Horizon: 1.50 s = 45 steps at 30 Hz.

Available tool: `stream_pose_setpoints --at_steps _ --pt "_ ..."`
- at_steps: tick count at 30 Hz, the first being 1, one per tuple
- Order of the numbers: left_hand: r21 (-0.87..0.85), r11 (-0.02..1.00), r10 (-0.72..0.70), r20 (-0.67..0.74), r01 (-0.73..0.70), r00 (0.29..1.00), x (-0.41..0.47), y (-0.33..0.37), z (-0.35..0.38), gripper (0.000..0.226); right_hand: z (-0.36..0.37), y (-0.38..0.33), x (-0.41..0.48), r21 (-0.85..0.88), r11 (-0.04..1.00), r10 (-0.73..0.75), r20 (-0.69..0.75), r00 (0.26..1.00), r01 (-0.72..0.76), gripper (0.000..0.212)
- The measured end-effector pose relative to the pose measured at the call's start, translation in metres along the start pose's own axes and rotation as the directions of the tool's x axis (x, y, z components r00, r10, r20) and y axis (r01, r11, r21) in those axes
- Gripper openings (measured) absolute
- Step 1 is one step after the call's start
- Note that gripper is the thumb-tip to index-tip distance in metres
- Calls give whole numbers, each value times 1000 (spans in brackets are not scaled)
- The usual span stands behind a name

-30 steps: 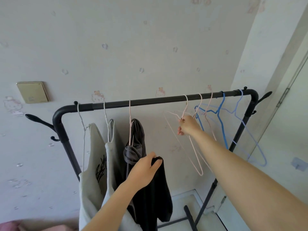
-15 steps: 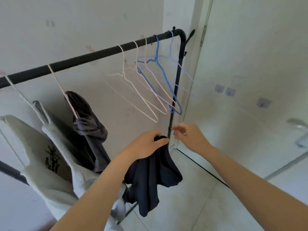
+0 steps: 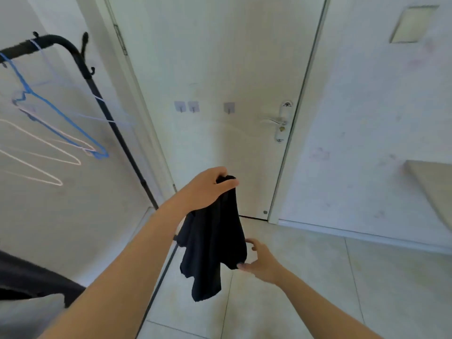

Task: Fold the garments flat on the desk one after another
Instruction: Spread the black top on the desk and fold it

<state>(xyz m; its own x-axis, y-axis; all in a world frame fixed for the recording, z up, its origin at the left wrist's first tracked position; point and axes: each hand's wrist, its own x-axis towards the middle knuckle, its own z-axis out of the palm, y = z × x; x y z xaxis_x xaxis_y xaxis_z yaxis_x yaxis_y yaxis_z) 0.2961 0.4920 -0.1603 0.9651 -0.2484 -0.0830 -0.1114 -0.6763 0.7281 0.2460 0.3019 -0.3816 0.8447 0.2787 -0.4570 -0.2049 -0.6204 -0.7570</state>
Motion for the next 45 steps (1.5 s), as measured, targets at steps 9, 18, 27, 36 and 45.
stream_pose_setpoints --at_steps 9,18,27,36,45 --pt "-13 990 142 124 -141 982 50 130 124 35 -159 108 -109 682 729 276 -361 891 51 24" --pt "64 968 196 405 -242 893 99 208 216 21 -329 205 -239 559 811 362 -710 604 171 16" --pt "158 806 288 738 -571 610 202 301 346 17 -432 272 -356 275 954 293 -937 192 -117 19" --pt "-158 715 561 711 -681 424 288 420 456 35 -515 310 -444 459 875 449 -888 -98 -154 16" --pt "-84 600 730 463 -795 502 361 546 532 14 -622 323 -476 447 856 362 -876 -318 -258 14"
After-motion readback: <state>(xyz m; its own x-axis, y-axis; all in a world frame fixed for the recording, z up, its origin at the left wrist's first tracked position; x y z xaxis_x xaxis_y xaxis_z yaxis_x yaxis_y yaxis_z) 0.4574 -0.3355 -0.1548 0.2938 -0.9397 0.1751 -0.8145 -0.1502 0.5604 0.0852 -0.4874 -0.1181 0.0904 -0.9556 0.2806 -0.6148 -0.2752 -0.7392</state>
